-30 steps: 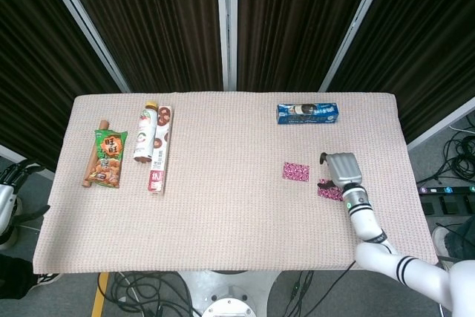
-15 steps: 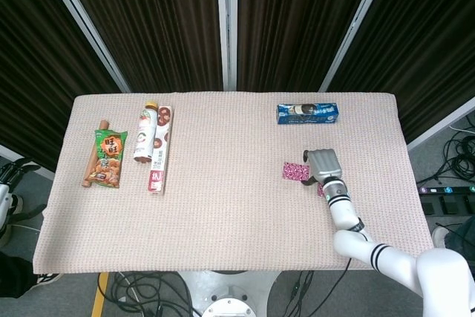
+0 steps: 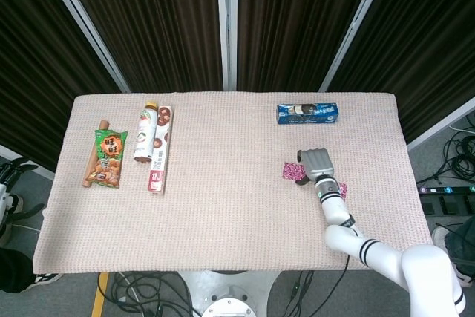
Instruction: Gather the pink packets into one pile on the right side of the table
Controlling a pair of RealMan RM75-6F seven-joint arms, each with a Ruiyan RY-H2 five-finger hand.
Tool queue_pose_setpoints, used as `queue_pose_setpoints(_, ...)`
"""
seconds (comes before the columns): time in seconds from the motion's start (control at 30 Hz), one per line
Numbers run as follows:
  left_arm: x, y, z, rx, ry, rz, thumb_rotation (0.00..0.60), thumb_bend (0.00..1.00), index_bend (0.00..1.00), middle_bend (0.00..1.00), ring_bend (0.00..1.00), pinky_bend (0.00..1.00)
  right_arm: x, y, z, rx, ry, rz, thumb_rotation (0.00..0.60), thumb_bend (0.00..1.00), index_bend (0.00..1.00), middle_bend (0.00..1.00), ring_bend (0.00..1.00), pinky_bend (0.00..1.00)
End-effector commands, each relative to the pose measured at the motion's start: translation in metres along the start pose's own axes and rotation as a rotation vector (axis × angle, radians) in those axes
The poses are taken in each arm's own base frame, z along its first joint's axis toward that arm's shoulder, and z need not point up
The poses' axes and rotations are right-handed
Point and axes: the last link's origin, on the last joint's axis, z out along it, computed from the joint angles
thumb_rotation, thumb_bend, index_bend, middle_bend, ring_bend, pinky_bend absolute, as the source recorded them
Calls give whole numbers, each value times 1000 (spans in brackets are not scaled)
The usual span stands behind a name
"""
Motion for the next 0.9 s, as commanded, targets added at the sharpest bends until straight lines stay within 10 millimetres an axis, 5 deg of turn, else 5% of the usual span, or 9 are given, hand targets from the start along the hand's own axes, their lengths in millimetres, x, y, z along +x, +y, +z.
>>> queue_pose_setpoints(0.03, -1, 0, 0, 0, -3, 2, 600, 0, 312, 293, 234, 344, -1, 0, 1, -3, -10, 1, 476, 3, 375, 1000, 1000, 993)
queue_pose_setpoints(0.9, 2, 1, 3, -5, -1, 0, 600, 0, 312, 293, 234, 344, 9, -2, -2, 2, 10, 56, 577, 3, 473, 1000, 1000, 993)
